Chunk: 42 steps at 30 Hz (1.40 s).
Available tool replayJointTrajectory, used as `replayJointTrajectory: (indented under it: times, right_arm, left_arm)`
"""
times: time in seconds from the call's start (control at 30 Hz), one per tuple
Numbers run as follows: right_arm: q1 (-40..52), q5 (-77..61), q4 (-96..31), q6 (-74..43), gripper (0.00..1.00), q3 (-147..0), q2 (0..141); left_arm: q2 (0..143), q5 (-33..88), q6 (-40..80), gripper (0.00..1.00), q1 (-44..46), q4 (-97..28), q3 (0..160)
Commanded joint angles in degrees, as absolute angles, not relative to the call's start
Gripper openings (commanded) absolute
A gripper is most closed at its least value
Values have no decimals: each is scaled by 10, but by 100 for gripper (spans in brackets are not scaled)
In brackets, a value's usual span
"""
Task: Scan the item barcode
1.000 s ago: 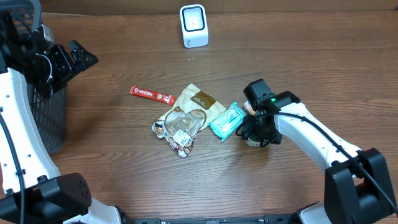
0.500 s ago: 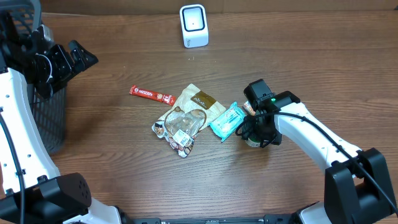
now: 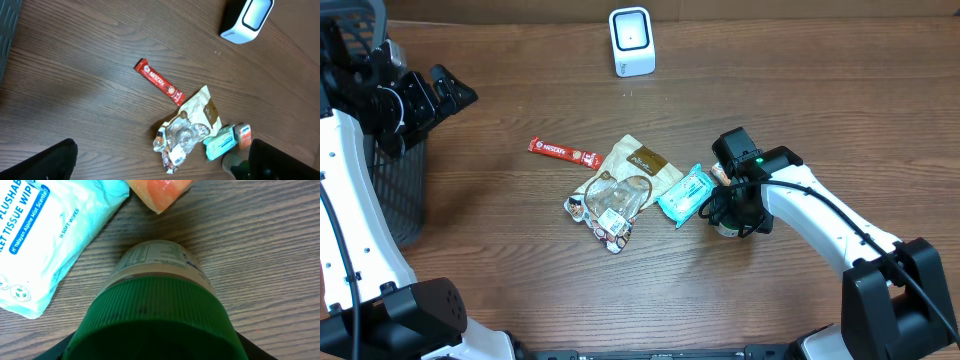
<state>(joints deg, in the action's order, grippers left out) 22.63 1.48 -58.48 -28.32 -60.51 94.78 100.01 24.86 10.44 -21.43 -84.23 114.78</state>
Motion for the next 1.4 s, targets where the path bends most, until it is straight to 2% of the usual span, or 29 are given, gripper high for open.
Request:
replayJointTrajectory:
  times: [0.0, 1.37]
  right_arm:
    - [228, 12, -588, -288, 66, -599, 948]
    - [228, 12, -559, -288, 66, -565, 948]
  left_arm:
    - [1003, 249, 109, 100, -212, -842, 1146]
    - [1003, 249, 110, 100, -212, -842, 1146]
